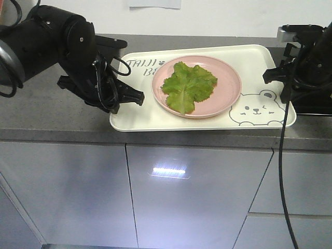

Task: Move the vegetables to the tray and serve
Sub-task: 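Hold the tray level with both grippers while driving along the counter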

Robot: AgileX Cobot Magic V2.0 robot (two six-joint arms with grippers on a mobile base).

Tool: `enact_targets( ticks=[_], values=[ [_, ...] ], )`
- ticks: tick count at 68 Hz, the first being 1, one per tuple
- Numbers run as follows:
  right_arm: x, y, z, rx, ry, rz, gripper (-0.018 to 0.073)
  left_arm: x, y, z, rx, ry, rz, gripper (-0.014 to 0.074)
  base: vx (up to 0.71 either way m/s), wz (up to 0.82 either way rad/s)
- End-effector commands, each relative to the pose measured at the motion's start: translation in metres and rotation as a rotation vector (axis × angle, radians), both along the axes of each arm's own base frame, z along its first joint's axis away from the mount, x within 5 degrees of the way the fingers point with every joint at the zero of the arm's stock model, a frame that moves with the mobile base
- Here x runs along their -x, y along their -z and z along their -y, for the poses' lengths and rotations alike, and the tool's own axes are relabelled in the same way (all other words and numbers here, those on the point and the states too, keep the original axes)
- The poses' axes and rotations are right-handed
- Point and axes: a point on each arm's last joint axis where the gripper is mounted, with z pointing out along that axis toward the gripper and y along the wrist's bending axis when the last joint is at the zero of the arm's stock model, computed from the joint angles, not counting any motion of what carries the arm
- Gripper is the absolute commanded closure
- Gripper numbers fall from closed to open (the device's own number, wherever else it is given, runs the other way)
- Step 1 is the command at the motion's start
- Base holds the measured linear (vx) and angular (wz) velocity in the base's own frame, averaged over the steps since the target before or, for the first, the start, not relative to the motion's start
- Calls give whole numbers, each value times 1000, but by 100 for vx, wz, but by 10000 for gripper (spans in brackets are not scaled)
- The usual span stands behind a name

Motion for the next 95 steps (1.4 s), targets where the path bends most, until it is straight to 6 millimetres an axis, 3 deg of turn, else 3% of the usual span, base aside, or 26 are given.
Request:
enact_targets(
  ticks=[1, 95],
  values=[
    [13, -30, -12, -64, -49, 75, 569, 12, -43, 11, 139, 51, 147, 602, 12, -7],
    [13, -30, -12, -64, -49, 75, 569, 12, -43, 11, 139, 51, 147, 602, 11, -2]
  ],
)
